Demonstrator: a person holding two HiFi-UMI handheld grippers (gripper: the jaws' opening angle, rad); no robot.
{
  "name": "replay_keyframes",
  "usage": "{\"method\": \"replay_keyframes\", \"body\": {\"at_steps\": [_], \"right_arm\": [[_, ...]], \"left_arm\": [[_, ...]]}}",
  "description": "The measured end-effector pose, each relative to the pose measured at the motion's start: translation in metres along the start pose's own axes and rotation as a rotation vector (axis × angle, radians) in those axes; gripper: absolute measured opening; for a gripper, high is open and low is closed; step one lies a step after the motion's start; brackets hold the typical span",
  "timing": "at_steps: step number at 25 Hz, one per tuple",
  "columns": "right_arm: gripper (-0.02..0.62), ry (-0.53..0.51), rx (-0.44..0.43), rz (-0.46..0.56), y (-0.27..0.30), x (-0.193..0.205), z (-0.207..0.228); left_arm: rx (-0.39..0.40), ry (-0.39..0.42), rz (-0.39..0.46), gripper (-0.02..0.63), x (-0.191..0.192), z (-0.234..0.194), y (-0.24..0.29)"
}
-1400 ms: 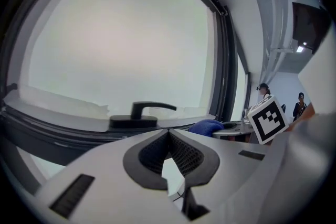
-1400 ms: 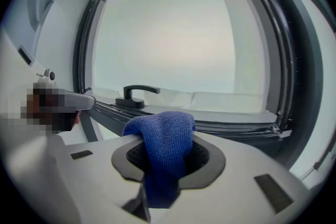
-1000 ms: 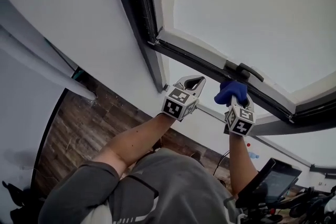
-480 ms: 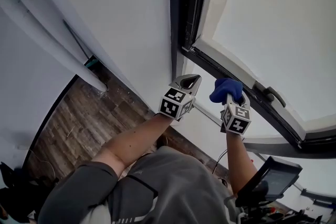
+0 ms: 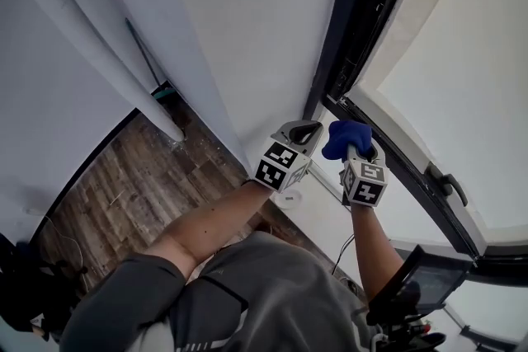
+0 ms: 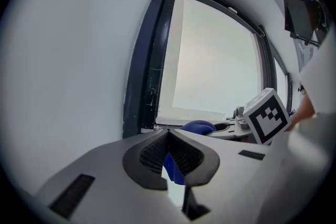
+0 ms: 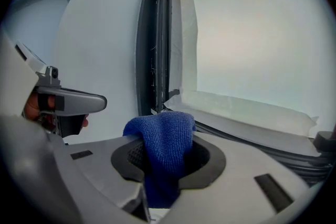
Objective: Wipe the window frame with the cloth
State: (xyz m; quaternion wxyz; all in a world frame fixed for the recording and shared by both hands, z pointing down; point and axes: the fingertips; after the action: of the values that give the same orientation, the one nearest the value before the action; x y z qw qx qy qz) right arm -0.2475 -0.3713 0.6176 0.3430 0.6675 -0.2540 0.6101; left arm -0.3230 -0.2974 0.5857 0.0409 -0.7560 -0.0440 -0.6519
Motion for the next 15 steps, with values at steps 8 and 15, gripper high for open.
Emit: {"method": "replay_keyframes", "body": {"at_steps": [8,15], "right_arm": [[0.118,-0.014,-0.043,0.003,0.041,-0.013,-0.044],[0.118,0.006,-0.059,0.015,0.043,-0.025,-0.051]], "left_arm": [[0.003,0.005,0.019,0.009,-0.015,-0.025,-0.008],[-0.02,0.002,0.033,0.009,-0.021,-0.031,-0.007]]}}
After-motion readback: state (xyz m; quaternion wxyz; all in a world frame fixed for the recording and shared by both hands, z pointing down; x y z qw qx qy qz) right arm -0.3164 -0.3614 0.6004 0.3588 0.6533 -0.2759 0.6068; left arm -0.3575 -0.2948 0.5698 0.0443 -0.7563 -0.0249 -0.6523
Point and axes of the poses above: the fingertips, and each gripper's own axes: y forward along the fingers, z to its right, x out of its underside, and after that the axes turned 14 degrees about z, right-handed
